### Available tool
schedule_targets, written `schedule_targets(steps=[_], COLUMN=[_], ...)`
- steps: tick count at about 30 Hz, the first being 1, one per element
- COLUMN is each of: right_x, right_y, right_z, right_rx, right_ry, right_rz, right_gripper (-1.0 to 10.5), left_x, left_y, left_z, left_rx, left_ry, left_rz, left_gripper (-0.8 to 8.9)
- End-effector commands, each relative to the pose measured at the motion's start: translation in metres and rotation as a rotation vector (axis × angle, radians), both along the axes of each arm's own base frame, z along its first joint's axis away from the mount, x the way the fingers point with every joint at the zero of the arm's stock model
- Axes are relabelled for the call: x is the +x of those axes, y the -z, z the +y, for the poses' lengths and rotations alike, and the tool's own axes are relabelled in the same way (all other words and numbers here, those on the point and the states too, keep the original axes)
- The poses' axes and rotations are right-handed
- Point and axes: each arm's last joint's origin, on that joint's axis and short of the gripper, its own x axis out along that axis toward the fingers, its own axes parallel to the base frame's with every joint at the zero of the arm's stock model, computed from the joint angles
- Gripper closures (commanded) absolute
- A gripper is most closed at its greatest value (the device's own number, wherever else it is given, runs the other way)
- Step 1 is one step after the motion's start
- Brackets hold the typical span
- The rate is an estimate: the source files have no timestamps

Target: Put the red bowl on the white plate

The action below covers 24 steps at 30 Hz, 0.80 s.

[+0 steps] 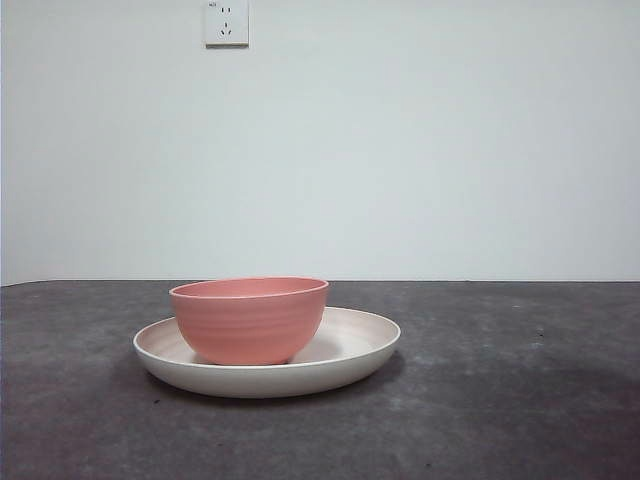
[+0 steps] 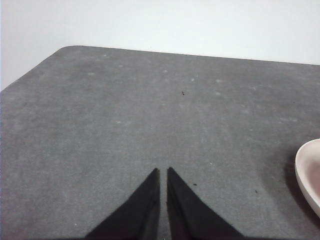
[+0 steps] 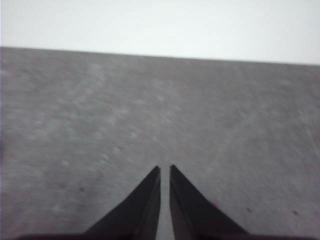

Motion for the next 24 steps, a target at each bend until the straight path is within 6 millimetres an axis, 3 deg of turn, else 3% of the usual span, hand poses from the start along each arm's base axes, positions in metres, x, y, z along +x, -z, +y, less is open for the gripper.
schedule_targets(steps=[1, 7, 24], right_x=[0.001, 0.003, 0.004], right_y=[0.005, 0.019, 0.017], right_z=[-0.001, -0.001, -0.002], right_rx=[-0.011, -0.011, -0.022], right_ry=[0.03, 0.039, 0.055], right_rz=[0.006, 0.037, -0.005], right_gripper=[9.2, 9.2, 9.2], left_x=[0.001, 0.001, 0.001], left_y=[0.007, 0.007, 0.007], left_z=[0.0, 0.0, 0.0], left_rx=[0.008, 0.008, 0.008], left_ry=[0.002, 0.002, 0.002], left_rz=[0.025, 0.025, 0.025], left_gripper=[7.89, 7.89, 7.89])
